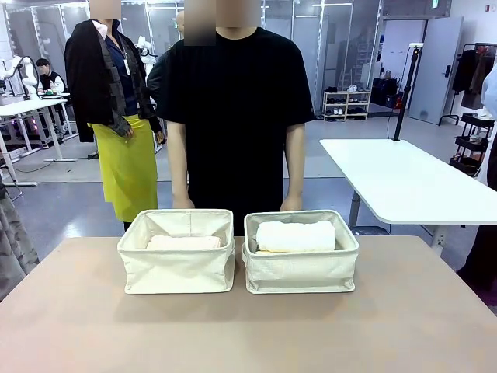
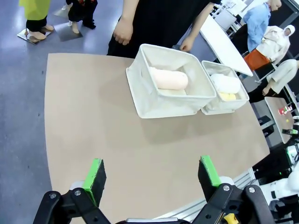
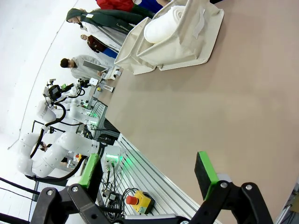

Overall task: Divide the towels into two baskets.
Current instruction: Pick up one hotel-folded towel from the bottom of the table and place it in the Fabric basket indicated by the person.

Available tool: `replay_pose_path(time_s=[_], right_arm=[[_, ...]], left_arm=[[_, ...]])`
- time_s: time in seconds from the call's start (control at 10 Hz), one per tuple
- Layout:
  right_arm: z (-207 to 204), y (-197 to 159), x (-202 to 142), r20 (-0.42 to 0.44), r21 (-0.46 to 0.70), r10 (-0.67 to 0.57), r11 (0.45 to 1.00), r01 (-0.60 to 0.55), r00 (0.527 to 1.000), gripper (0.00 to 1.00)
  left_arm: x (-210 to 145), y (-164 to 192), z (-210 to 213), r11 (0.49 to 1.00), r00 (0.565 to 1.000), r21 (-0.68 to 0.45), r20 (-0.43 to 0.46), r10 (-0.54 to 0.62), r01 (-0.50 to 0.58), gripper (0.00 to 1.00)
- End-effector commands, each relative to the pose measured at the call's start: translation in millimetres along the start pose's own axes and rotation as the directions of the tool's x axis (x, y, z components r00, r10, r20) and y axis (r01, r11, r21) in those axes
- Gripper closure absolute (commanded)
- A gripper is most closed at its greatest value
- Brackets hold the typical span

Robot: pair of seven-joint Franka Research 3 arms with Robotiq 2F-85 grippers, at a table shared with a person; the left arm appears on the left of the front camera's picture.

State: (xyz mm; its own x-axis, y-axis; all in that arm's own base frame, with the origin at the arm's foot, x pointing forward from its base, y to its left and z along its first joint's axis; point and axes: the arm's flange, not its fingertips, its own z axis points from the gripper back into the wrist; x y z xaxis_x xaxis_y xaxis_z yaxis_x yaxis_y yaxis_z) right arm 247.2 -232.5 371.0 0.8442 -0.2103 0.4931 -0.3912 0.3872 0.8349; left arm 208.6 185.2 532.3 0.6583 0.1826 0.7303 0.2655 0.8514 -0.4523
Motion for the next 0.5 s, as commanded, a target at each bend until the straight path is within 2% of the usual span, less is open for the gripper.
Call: replay_pose_path(time_s=[0.0, 0.4], right_arm=[[0.5, 2.9, -1.8, 0.009, 0.008, 0.011, 1.0, -0.011, 1.0, 0.0], [0.5, 2.9, -1.8, 0.009, 0.008, 0.011, 1.0, -0.011, 1.0, 0.0]], left_arm=[[-3.1, -1.0, 0.2, 1.0, 1.0, 0.018, 0.002, 0.01, -0.01, 0.0], [-3.1, -1.0, 0.2, 1.0, 1.0, 0.018, 0.002, 0.01, -0.01, 0.0]])
